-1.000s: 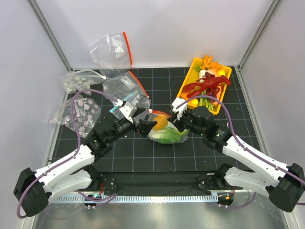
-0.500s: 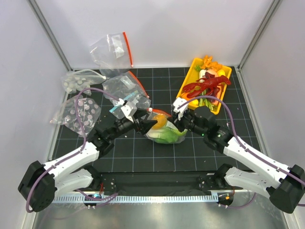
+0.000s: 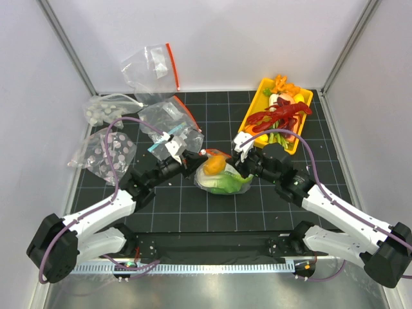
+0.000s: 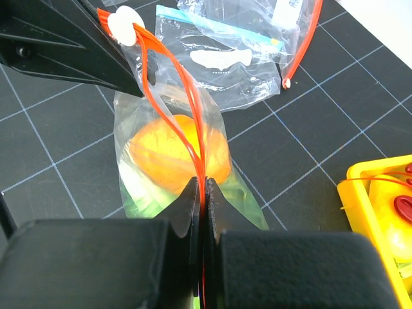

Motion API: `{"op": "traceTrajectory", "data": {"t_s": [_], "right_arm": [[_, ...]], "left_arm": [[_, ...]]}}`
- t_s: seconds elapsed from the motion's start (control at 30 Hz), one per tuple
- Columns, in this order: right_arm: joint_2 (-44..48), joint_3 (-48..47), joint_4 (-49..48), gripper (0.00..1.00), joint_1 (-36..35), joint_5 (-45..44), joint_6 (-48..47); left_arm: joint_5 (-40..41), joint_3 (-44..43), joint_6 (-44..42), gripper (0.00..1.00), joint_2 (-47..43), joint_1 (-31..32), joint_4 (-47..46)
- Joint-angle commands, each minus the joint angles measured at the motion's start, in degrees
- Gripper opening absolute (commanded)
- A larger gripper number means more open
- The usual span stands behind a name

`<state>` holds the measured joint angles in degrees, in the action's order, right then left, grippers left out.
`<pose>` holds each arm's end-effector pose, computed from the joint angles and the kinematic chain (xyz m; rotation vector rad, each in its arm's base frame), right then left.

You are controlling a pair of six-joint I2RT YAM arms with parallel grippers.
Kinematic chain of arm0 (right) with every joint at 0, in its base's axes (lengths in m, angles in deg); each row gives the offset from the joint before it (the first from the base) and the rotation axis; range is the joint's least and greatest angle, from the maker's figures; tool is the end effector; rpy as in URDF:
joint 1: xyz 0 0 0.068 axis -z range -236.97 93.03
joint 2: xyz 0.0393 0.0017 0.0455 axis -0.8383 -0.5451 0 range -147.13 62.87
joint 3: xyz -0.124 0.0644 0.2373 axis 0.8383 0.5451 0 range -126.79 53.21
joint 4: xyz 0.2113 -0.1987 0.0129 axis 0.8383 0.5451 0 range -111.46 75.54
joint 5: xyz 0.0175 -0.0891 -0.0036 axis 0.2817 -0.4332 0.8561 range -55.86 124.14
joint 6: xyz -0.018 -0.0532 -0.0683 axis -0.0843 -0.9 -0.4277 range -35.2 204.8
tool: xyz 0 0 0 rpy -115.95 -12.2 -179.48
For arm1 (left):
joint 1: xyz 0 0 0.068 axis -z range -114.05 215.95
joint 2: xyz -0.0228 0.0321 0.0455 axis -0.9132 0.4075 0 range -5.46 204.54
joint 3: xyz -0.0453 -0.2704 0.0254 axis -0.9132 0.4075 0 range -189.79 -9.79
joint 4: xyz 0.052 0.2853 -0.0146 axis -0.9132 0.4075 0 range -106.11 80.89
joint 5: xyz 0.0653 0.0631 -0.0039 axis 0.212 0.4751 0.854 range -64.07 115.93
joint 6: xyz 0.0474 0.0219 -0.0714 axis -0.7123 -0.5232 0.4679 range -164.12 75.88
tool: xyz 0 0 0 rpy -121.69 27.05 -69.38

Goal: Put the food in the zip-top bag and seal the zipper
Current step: Zip the zipper food storage bag at the center of the board.

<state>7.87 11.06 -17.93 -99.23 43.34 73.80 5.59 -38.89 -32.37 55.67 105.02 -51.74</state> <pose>0.2095 0.2074 0.2863 -0.9453 1.6321 0.5254 0.2190 -0.2130 0.2609 0.6598 1.4493 -0.9683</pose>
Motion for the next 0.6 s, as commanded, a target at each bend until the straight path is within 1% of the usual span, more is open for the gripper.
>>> {"op": "traceTrajectory", "data": {"t_s": [0.0,0.07,0.1,0.17,0.2,0.27,0.3,0.33,0.37,0.43,0.53,0.57], "right_arm": [[1.39,-1.44,-4.06,0.05,-0.19,1.18,0.37],[1.04,-2.05,-3.88,0.17,-0.28,3.53,0.37],[0.86,-2.32,-3.88,0.27,-0.28,4.6,0.28],[1.04,-2.76,-3.88,0.37,-0.28,6.71,0.19],[1.47,-2.41,-3.97,0.44,-0.28,8.2,0.19],[2.53,-1.62,-5.28,0.48,-0.63,9.09,0.11],[3.84,-1.1,-6.77,0.49,-0.8,9.53,0.02],[4.81,-0.05,-7.48,0.51,-1.24,9.7,-0.16],[5.6,0.57,-8.7,0.51,-1.33,9.97,-0.51],[7.62,1.71,-9.5,0.51,-1.51,11.37,-0.95],[8.42,2.16,-10.03,0.5,-1.6,12.34,-1.39],[8.25,2.07,-9.95,0.48,-1.6,12.34,-1.39]], "left_arm": [[1.44,-1.48,-0.06,0.0,-2.15,-0.13,-1.28],[0.31,-1.74,0.03,0.0,-2.5,-0.22,-0.67],[-0.31,-2.01,0.12,0.0,-2.41,-0.22,-0.31],[-2.59,-2.97,0.29,0.0,-1.45,-0.13,-0.22],[-5.56,-3.33,0.55,0.0,-1.01,-0.22,-0.22],[-10.57,-5.33,1.08,0.0,1.79,-0.13,-0.48],[-16.34,-6.22,1.43,0.0,3.2,-0.05,-0.49],[-18.58,-7.36,2.48,0.0,4.43,0.04,-0.4],[-20.51,-9.2,3.01,0.0,6.88,0.13,0.04],[-24.55,-10.71,4.15,0.0,8.74,0.13,0.39],[-26.59,-11.85,4.69,0.0,10.42,0.48,0.48],[-26.6,-11.94,4.69,0.0,10.42,0.74,0.57]]}}
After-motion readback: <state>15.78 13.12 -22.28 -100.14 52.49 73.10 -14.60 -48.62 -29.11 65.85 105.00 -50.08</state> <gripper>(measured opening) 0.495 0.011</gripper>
